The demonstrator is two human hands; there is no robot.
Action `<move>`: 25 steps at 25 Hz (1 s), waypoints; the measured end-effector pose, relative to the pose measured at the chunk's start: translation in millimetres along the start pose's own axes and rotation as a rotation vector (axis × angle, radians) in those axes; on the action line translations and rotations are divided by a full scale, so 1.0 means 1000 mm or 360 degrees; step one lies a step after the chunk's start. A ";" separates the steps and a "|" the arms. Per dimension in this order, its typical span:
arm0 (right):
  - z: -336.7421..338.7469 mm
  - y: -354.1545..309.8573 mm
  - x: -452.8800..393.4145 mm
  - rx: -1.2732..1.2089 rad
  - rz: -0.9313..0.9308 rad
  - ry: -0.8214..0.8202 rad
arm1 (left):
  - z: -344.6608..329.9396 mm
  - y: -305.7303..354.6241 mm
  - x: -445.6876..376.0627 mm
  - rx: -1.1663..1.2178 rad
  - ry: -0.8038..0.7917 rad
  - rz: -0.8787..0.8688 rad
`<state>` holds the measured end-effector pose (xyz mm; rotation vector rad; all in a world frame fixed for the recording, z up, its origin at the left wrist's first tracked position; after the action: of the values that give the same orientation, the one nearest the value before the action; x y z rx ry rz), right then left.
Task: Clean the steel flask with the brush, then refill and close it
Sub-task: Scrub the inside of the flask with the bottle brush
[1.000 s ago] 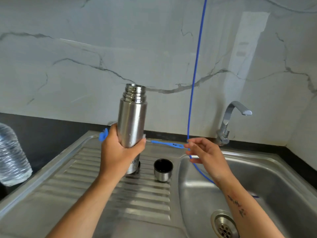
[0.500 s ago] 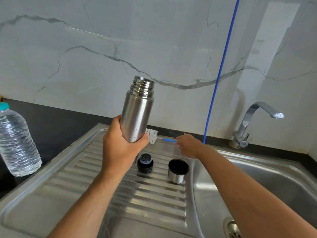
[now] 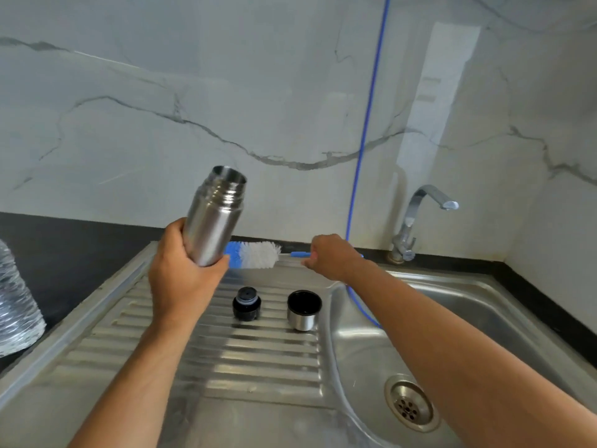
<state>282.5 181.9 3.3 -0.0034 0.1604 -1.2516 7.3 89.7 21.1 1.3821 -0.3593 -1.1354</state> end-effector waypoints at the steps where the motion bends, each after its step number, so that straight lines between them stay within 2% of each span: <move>1: 0.009 0.003 0.009 0.0035 -0.0031 0.0000 | 0.003 -0.001 -0.002 -0.0002 0.0030 0.0011; 8: 0.116 0.016 0.073 0.0029 -0.0059 0.0092 | 0.008 -0.026 -0.012 -0.0172 0.0159 0.0124; 13: 0.183 0.024 0.091 0.0004 -0.0064 0.0314 | 0.010 -0.047 -0.018 -0.0293 0.0272 0.0297; 17: 0.216 0.017 0.091 0.0030 0.0001 0.0481 | 0.011 -0.053 -0.021 -0.0369 0.0284 0.0363; 25: 0.264 -0.009 0.086 0.0337 0.0215 0.0814 | 0.010 -0.054 -0.022 -0.0451 0.0256 0.0403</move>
<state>333.1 75.0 255.2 0.5056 0.4613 -1.1086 -32.8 112.1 -15.5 1.1335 -0.2387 -0.8256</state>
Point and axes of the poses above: each hand's wrist, its own x-axis away from the middle knuckle, its own z-axis out of the back of the hand, y = z × x, the point moved 7 cm from there along -x, towards the middle knuckle, and after that the axes turned 15 degrees about z, right-handed, at the moved point
